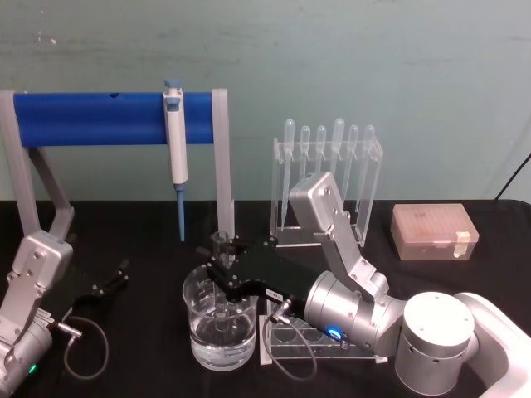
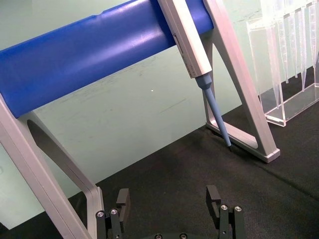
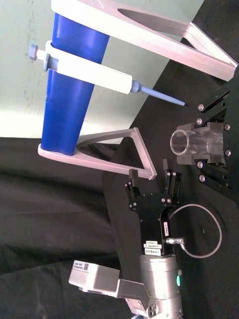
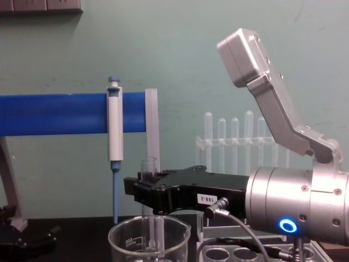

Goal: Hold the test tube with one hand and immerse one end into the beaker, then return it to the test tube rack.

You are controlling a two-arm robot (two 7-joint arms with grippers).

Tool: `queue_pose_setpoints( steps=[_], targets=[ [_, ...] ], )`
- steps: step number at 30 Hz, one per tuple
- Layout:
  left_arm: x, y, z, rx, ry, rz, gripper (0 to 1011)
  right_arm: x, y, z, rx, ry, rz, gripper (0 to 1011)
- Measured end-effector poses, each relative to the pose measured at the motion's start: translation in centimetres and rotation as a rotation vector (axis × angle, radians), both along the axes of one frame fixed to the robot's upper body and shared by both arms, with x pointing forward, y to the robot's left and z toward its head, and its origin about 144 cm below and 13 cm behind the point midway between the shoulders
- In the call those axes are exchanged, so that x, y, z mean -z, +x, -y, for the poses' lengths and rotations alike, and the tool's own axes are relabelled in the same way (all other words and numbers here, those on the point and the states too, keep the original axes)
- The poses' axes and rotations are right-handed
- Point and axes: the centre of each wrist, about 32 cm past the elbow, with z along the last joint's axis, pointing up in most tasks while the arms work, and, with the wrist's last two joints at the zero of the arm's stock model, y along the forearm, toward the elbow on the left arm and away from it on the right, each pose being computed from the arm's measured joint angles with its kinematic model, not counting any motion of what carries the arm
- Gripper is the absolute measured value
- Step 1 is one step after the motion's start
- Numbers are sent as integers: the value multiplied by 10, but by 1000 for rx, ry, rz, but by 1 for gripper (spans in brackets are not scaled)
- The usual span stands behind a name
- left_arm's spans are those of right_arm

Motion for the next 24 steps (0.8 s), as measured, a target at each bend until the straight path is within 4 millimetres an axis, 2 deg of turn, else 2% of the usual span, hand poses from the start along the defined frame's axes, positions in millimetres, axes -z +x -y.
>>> queue_pose_setpoints(
  steps=[24],
  targets=[
    [0,0,0,0,0,0,1000,0,0,0,0,0,0,225]
  ],
)
